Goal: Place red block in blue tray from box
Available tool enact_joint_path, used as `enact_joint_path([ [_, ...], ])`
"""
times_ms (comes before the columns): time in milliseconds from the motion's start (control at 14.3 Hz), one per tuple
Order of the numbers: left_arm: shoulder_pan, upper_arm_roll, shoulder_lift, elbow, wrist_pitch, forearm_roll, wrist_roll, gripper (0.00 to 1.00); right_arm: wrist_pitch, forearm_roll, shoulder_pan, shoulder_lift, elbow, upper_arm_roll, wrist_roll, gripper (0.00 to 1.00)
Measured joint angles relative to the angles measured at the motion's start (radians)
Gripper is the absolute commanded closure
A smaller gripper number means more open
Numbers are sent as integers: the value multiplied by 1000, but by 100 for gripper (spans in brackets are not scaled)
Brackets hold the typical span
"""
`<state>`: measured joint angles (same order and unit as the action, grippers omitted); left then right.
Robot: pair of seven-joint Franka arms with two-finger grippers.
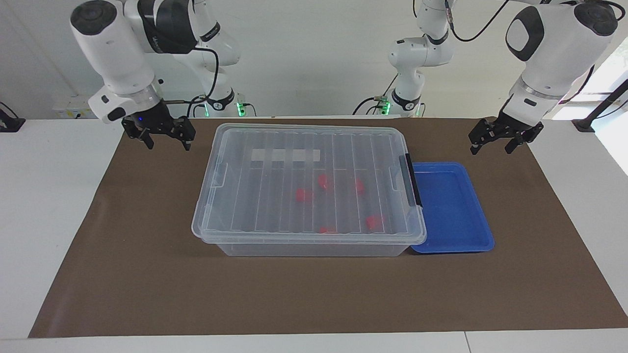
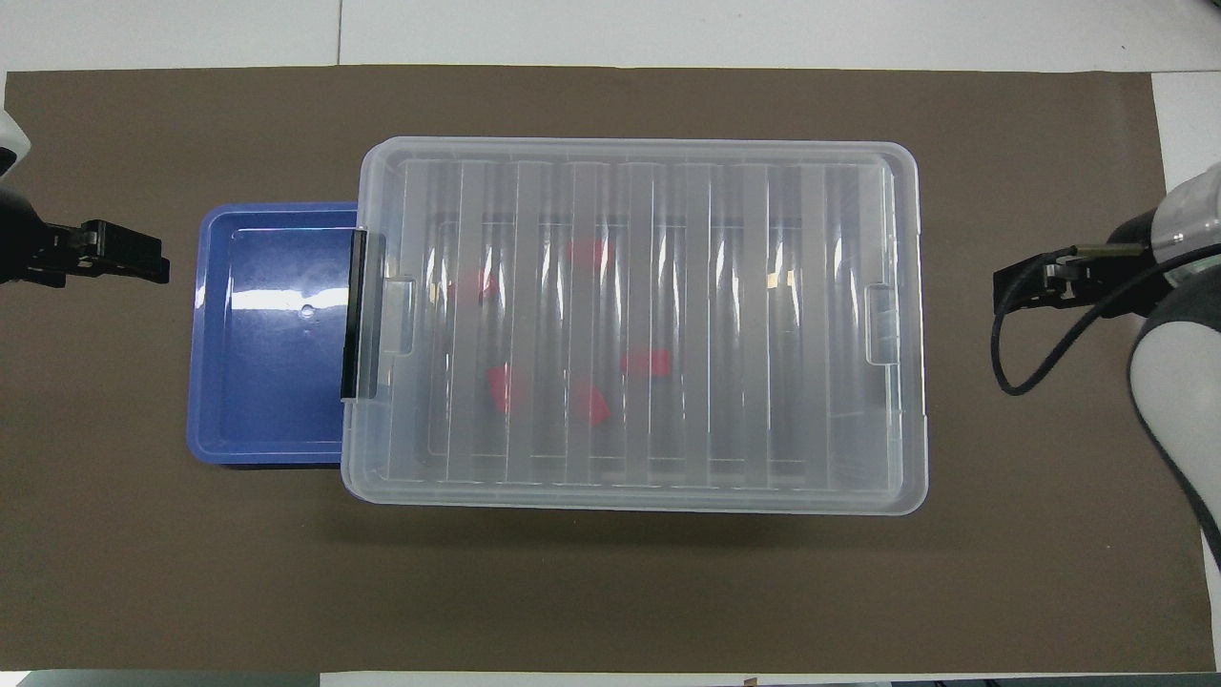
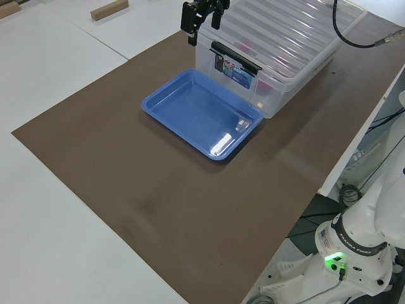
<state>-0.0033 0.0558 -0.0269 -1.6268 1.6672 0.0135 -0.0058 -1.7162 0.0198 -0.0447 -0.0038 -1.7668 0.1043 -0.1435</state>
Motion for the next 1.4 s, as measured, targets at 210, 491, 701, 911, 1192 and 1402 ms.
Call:
enact_joint_path([
  [210,0,0,0,0,0,0,0,0,-82,0,1,41,-34,33,-63,0],
  [491,0,0,0,0,0,0,0,0,-167,0,1,69,-76,50,-71,0],
  [701,0,0,0,0,0,0,0,0,-182,0,1,71,-101,55,-71,0],
  [911,0,0,0,0,0,0,0,0,-194,0,1,70,-123,64,-71,0],
  [1192,0,0,0,0,0,0,0,0,-202,0,-3,69,-148,64,-45,0],
  [1402,0,0,0,0,0,0,0,0,-206,0,-11,69,-152,64,-19,0],
])
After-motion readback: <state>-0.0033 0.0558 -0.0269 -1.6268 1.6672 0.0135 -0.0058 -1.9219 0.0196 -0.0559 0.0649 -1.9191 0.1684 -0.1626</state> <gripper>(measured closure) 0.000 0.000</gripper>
